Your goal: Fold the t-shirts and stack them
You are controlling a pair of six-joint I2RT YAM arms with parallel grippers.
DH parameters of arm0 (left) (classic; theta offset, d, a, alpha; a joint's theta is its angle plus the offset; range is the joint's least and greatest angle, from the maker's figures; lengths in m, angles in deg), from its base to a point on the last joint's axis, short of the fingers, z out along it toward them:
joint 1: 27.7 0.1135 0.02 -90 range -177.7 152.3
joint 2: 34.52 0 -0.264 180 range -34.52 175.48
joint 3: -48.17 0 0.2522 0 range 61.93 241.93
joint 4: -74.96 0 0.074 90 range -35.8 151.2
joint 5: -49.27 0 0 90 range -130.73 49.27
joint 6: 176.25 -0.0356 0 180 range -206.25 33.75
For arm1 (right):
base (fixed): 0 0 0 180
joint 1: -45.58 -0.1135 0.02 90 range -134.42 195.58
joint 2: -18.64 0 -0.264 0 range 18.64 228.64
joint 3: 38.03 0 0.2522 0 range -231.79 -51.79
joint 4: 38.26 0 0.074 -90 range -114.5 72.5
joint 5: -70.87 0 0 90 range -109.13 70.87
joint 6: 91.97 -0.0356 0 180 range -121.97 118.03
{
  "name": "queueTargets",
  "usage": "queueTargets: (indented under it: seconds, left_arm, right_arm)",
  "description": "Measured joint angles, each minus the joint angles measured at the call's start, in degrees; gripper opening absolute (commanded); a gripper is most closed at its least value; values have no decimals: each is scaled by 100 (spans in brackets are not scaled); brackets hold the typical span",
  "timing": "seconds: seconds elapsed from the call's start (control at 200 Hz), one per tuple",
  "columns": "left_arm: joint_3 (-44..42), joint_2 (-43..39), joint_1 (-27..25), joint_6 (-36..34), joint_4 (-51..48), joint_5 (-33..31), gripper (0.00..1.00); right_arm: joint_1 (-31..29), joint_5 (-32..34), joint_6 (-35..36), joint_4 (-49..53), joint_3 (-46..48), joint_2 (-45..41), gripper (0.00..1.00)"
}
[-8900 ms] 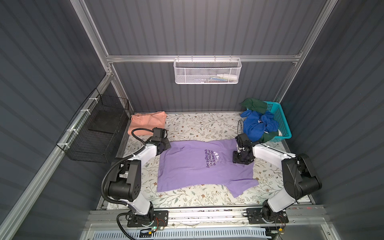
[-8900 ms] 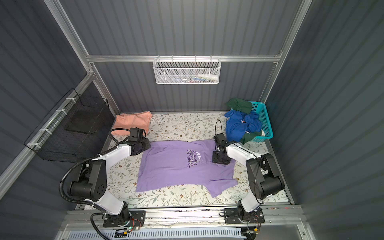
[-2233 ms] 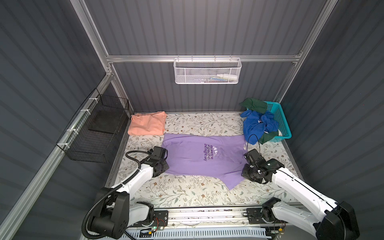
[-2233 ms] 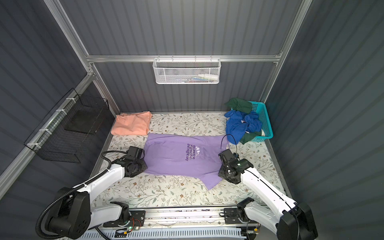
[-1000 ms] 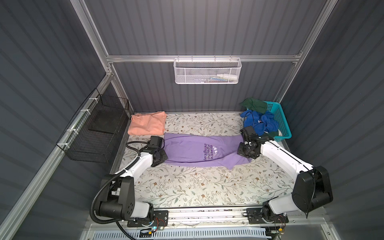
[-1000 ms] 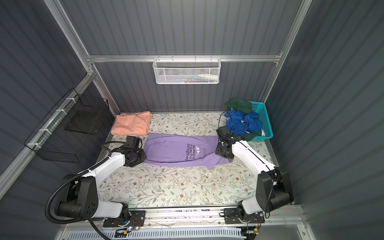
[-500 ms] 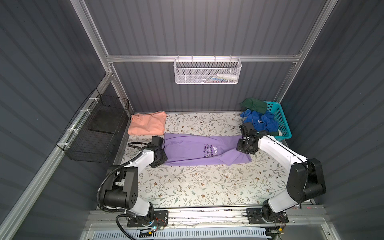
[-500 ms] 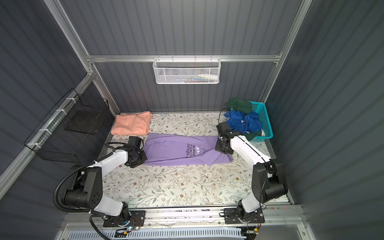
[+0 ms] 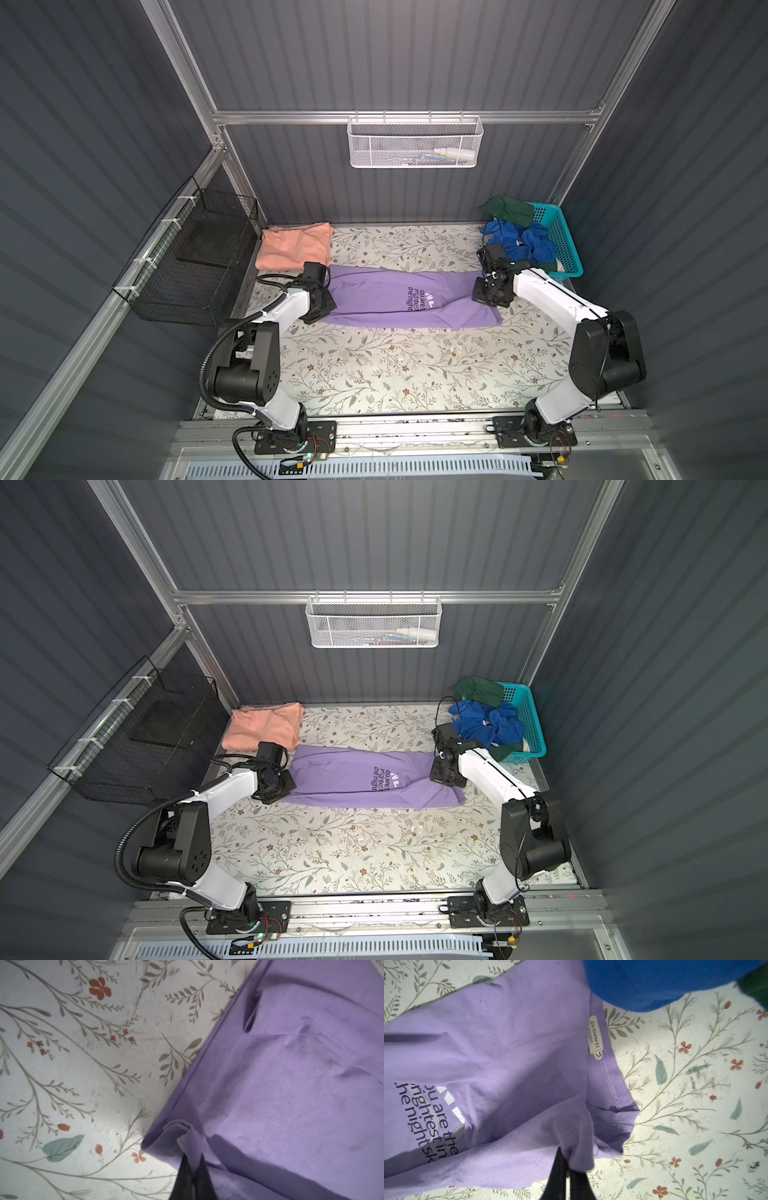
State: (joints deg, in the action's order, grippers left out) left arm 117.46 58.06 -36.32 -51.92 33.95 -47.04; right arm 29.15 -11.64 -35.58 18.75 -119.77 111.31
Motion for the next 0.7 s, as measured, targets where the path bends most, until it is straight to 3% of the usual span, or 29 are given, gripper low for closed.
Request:
queueTargets:
  seconds: [0.085,0.125,0.22,0.285,0.35,0.445,0.7]
  left_arm:
    - [81,111,17,-24,17,-17,49]
    - [81,131,35,15,26,-31,60]
    - [76,118,48,24,33,-66,64]
    - [39,59,48,35,52,-90,79]
    - [-50,-87,48,37,72,-116,85]
    - [-179,-411,48,-37,74,-122,100]
    - [-431,-1211,48,-186,221,-66,97]
  right_arm:
    - [17,-24,24,2,-28,101,26]
    - [31,-33,68,0,-46,146,32]
    - [59,-70,122,9,-81,195,43]
    - [63,-87,125,4,-83,166,51]
    - [66,-109,92,-11,-61,72,59]
    - [63,-179,74,-44,92,-249,63]
    - [-223,-514,-98,-212,960,-1038,60]
